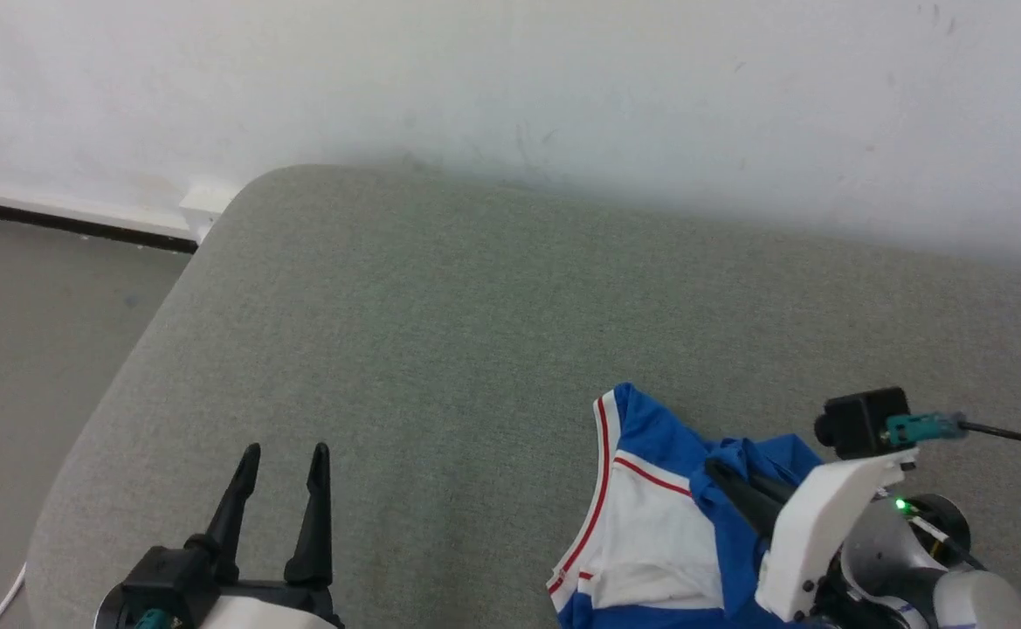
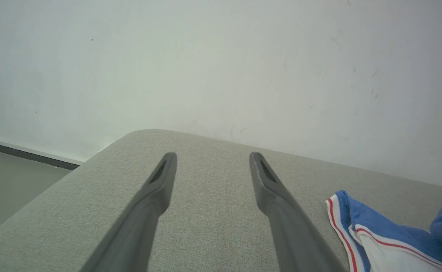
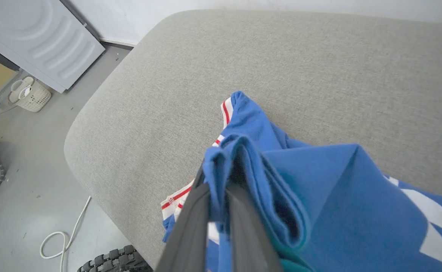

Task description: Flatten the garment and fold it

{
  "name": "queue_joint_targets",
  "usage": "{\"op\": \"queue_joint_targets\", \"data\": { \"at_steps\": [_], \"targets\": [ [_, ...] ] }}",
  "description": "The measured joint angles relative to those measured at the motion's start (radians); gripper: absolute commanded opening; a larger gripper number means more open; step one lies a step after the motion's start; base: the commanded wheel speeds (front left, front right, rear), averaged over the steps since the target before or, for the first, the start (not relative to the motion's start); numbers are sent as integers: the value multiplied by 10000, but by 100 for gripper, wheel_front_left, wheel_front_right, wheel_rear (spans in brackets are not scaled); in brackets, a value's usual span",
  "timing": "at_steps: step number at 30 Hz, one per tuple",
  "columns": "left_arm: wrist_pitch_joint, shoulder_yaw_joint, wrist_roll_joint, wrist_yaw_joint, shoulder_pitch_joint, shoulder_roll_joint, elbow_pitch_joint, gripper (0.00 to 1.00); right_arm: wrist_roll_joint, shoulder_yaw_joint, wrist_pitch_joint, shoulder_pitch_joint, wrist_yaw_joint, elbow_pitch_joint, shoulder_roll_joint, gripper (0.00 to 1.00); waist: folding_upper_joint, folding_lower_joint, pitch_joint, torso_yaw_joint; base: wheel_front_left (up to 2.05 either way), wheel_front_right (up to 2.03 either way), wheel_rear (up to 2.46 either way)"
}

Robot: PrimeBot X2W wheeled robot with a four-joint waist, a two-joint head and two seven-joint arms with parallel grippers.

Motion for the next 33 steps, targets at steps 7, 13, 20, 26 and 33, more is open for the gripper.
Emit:
{"op": "queue_joint_targets", "data": {
  "at_steps": [7, 13, 20, 26, 33],
  "targets": [
    [-2, -81, -75, 0, -151, -19, 0, 100, -23, 665, -535, -709, 0, 1755, 119, 0, 0, 1, 308, 475, 0, 0, 0],
    [-2, -96, -81, 0, -255, -25, 54, 100, -119, 1210, -1553, -1376, 0, 3298, 132, 100, 0, 1, 572, 761, 0, 0, 0],
    [-2, -50, -100, 0, -264, -31, 130, 100, 472, 2729, -2178, -2065, 0, 3973, 155, 100, 0, 1, 627, 738, 0, 0, 0],
    [-2, -2, -142, 0, -265, -35, 161, 100, 587, 3547, -2974, -2611, 0, 3808, -328, 100, 0, 1, 461, 381, 0, 0, 0],
    [-2, 67, -150, 0, -265, -40, 6, 100, -190, 3384, -4548, -3302, 0, 3331, -2107, 100, 0, 1, 253, -237, 0, 0, 0]
  ]
}}
